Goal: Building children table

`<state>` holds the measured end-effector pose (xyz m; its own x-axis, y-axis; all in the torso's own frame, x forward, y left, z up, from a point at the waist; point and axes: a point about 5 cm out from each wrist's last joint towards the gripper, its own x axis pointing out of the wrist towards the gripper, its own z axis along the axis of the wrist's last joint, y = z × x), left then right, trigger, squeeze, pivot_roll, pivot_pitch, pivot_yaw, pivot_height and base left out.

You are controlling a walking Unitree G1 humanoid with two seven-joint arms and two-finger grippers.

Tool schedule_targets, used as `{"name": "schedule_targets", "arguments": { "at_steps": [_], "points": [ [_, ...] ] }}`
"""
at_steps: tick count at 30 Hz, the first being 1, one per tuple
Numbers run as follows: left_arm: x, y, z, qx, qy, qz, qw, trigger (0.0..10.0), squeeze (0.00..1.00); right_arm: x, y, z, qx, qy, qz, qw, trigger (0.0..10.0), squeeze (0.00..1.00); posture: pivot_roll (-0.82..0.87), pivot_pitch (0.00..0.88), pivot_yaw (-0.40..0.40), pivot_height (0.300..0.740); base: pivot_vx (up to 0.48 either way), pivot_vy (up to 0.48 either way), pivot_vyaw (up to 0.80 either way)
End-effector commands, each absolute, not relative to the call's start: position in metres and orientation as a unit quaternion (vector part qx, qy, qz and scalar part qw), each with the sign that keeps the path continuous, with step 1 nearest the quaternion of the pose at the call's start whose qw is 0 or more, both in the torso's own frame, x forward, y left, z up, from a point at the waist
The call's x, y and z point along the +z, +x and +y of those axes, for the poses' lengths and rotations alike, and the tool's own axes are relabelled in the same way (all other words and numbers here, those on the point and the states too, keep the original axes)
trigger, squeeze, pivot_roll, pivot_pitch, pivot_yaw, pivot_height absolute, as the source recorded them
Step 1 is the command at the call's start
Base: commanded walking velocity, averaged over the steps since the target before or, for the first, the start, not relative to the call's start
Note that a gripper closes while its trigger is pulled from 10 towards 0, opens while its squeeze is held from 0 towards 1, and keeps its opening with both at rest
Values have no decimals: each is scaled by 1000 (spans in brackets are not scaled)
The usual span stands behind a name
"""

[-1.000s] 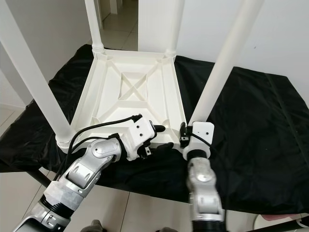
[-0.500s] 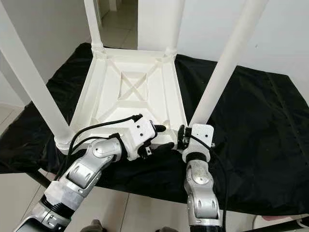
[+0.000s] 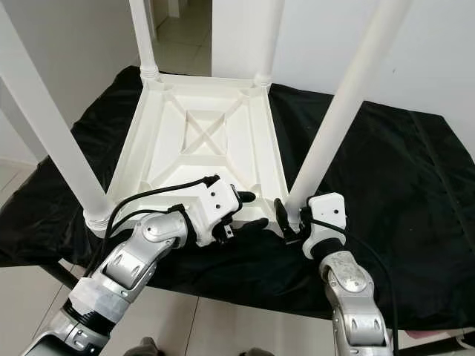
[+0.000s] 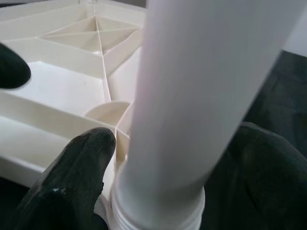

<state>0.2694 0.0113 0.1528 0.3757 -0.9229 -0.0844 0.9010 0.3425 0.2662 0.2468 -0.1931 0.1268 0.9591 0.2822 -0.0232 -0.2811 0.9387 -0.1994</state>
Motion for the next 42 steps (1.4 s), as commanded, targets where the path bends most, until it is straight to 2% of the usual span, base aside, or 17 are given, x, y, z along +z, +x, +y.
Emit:
{"name": "schedule_targets", "arguments": {
  "at_steps": [1,4,7,12,17,18,19,20,21,22,29,34,35,42],
  "points": [
    [153,270,10,-559,139,-40,817,10000,0,126,249,-199,144,-99,1,985,10000,0,38,0,-37,740,0,0,0],
    [154,270,9,-563,139,-42,813,10000,0,128,259,-208,193,-113,1,975,10000,0,37,0,-34,740,0,0,0],
    [154,270,8,-564,139,-42,813,10000,0,129,261,-209,202,-117,0,972,10000,0,37,0,-34,740,0,0,0],
    [154,270,8,-568,140,-41,810,10000,0,128,279,-199,260,-105,7,960,10000,0,48,0,-40,740,0,0,0],
    [153,268,8,-577,137,-36,804,10000,0,127,281,-197,275,-106,10,955,10000,0,48,0,-41,740,0,0,0],
    [152,267,8,-580,136,-35,802,10000,0,126,283,-198,284,-108,13,953,6431,0,53,0,-44,740,0,0,0],
    [152,267,9,-581,136,-34,802,10000,0,124,284,-198,292,-107,17,950,3843,0,56,0,-46,740,0,0,0],
    [152,267,9,-581,136,-34,802,10000,0,124,284,-198,292,-107,17,950,3843,0,56,0,-46,740,0,0,0],
    [152,267,10,-579,136,-34,803,10000,0,123,285,-199,297,-109,19,949,784,0,60,0,-50,740,0,0,0],
    [152,268,10,-578,137,-34,804,10000,0,121,285,-200,301,-106,22,948,0,0,60,0,-50,740,0,0,0],
    [151,267,11,-568,144,-38,809,10000,0,118,284,-203,308,-102,23,946,0,0,63,0,-54,740,0,0,0],
    [149,266,11,-563,146,-38,813,10000,0,115,281,-206,283,-80,14,956,0,0,60,0,-55,740,0,0,0],
    [149,266,11,-562,145,-36,813,10000,0,117,280,-205,265,-62,5,962,10000,0,55,0,-53,740,0,0,0],
    [147,266,11,-562,146,-34,813,10000,0,123,278,-201,198,-50,-27,979,10000,0,52,0,-52,740,0,0,0]
  ]
}}
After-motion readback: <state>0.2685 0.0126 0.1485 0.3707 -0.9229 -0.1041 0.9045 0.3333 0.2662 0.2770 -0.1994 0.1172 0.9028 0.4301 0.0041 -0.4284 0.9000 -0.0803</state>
